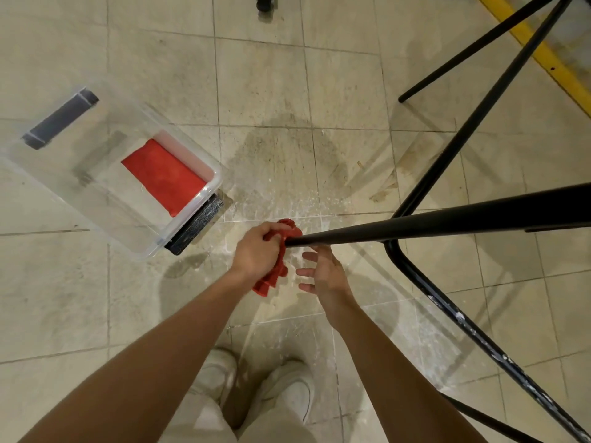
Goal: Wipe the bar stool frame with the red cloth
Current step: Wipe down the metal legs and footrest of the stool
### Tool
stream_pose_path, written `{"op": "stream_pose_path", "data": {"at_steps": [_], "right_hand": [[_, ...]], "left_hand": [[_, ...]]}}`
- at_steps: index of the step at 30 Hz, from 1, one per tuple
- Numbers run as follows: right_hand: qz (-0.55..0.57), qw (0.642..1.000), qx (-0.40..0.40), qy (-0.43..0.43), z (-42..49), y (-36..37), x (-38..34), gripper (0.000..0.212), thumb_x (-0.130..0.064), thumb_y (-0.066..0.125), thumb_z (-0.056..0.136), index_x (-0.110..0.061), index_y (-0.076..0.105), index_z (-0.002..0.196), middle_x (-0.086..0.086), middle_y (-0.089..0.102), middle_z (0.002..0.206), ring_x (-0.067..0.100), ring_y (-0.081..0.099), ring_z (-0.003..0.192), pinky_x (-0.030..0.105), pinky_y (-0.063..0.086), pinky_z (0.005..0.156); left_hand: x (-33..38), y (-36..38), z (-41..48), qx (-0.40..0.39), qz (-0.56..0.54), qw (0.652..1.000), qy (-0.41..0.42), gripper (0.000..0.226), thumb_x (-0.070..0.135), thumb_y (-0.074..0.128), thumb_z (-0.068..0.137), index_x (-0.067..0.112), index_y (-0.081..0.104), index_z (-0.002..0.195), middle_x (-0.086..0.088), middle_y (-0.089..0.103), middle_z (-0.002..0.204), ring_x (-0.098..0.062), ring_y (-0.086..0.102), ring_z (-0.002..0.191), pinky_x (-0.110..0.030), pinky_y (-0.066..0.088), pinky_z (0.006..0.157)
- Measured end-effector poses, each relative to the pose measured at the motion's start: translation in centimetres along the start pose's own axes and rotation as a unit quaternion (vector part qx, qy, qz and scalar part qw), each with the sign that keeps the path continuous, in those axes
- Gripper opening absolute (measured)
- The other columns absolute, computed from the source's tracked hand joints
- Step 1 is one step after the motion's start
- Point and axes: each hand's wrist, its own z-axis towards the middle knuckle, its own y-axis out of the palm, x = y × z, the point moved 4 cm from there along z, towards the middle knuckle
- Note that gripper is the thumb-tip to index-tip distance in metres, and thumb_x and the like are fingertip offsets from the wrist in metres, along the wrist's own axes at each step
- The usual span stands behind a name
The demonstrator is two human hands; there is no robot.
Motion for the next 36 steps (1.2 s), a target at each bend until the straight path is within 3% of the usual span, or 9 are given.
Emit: {"op": "stream_pose_path", "data": {"at_steps": [5,10,12,17,21,23,27,31,36], "right_hand": [[-0.012,1.0,0.006,-0.018,-1.2,-1.1,-1.4,0.046,-0.038,0.022,0.102,-0.014,0.046,0.133,0.005,0.054,0.128,0.014,0.057,0.096,0.027,0.05,0.078],[-0.026,0.999,0.004,-0.035,-1.9,-1.5,-1.5,0.046,-0.046,0.022,0.1,-0.024,0.047,0.131,0.001,0.052,0.124,0.018,0.058,0.101,0.038,0.05,0.09],[-0.023,0.999,-0.002,-0.033,-2.3,-1.7,-1.3,0.048,-0.047,0.019,0.1,-0.027,0.046,0.134,0.002,0.051,0.126,0.02,0.057,0.105,0.039,0.049,0.092],[-0.015,0.999,0.004,-0.04,-3.8,-2.2,-1.5,0.052,-0.052,0.018,0.098,-0.027,0.05,0.13,0.006,0.053,0.13,0.021,0.053,0.118,0.042,0.04,0.104],[-0.036,0.997,0.024,-0.056,-5.0,-3.8,-1.8,0.055,-0.048,0.016,0.099,-0.021,0.048,0.134,0.007,0.052,0.134,0.019,0.045,0.126,0.025,0.03,0.094],[-0.044,0.997,0.038,-0.048,-5.4,-4.3,-1.4,0.056,-0.05,0.015,0.099,-0.021,0.047,0.135,0.007,0.049,0.137,0.021,0.043,0.128,0.027,0.028,0.095],[-0.065,0.995,0.043,-0.059,-6.5,-4.6,-0.8,0.063,-0.058,0.011,0.095,-0.024,0.044,0.136,0.008,0.051,0.132,0.024,0.04,0.13,0.042,0.026,0.111],[-0.064,0.994,0.036,-0.079,-8.0,-4.7,-0.6,0.055,-0.055,0.015,0.096,-0.026,0.05,0.127,0.003,0.053,0.118,0.021,0.046,0.119,0.043,0.032,0.108],[-0.035,0.996,0.023,-0.076,-8.8,-5.3,-1.6,0.05,-0.048,0.017,0.099,-0.02,0.05,0.124,0.003,0.054,0.114,0.011,0.049,0.099,0.021,0.035,0.085]], "left_hand": [[-0.4,1.1,-2.7,0.088,-0.111,0.989,0.048,0.021,0.009,0.043,0.099,0.019,0.06,0.108,0.002,0.059,0.073,0.0,0.06,0.046,-0.015,0.049,0.046],[-0.9,1.2,-1.5,0.091,-0.11,0.989,-0.031,0.018,0.017,0.046,0.098,0.032,0.057,0.101,-0.001,0.068,0.088,-0.028,0.071,0.069,-0.044,0.059,0.075],[-0.4,1.3,-2.3,0.1,-0.11,0.989,-0.021,0.016,0.019,0.049,0.097,0.032,0.057,0.1,0.001,0.067,0.092,-0.024,0.071,0.072,-0.042,0.058,0.076],[0.6,1.9,-5.5,0.095,-0.162,0.982,0.036,0.017,0.02,0.057,0.093,0.03,0.058,0.106,0.002,0.061,0.113,-0.019,0.061,0.105,-0.038,0.051,0.093],[1.4,2.6,-6.4,0.08,-0.228,0.97,0.003,0.02,0.015,0.058,0.093,0.028,0.052,0.106,-0.006,0.058,0.115,-0.023,0.059,0.108,-0.044,0.049,0.097],[1.7,2.8,-6.9,0.075,-0.258,0.963,-0.02,0.02,0.014,0.057,0.093,0.029,0.05,0.104,-0.011,0.058,0.121,-0.029,0.06,0.11,-0.049,0.048,0.097],[2.9,3.4,-8.8,0.039,-0.279,0.959,0.011,0.023,0.014,0.057,0.093,0.026,0.05,0.112,-0.014,0.056,0.126,-0.03,0.059,0.113,-0.05,0.05,0.095],[4.4,3.3,-10.5,0.021,-0.254,0.964,0.071,0.025,0.012,0.06,0.091,0.026,0.052,0.11,-0.011,0.06,0.115,-0.026,0.062,0.107,-0.045,0.052,0.093],[5.3,3.3,-11.2,0.047,-0.222,0.968,0.103,0.024,0.012,0.062,0.089,0.024,0.052,0.107,-0.009,0.06,0.107,-0.022,0.064,0.093,-0.04,0.056,0.08]]}}
